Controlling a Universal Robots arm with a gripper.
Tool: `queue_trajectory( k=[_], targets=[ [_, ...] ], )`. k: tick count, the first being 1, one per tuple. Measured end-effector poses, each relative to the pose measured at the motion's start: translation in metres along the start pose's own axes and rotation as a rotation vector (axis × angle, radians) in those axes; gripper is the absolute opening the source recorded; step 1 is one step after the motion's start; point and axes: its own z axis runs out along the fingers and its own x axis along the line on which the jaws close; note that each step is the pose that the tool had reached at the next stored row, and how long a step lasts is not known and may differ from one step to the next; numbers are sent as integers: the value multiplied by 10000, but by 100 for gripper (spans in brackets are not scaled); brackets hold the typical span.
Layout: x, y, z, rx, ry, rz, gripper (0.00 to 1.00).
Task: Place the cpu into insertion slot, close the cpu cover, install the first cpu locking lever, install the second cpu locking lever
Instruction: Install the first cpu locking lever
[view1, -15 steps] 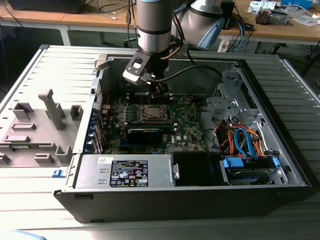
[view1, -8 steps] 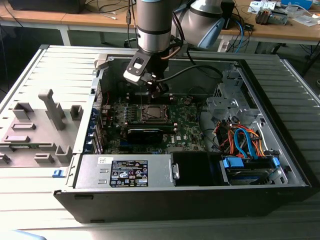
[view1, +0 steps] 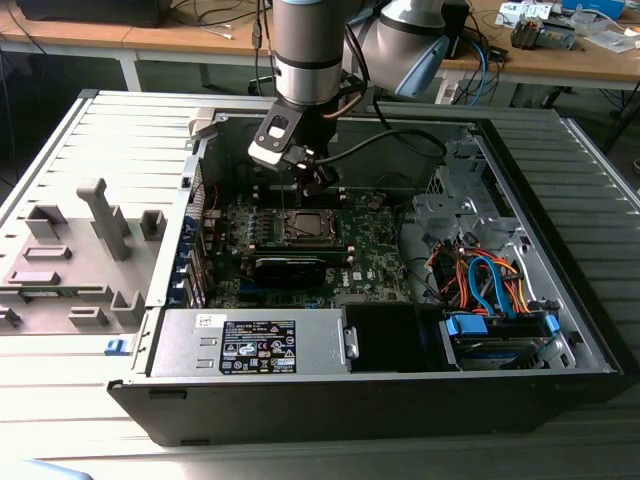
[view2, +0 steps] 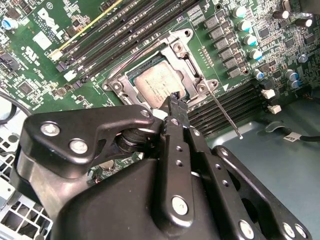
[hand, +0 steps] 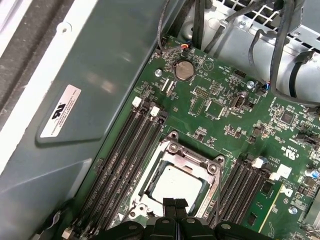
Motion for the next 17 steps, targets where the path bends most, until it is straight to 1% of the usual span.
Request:
queue_trajectory(
  k=[17],
  targets=[
    [0,0,0,-8,9,-416,11]
  ],
)
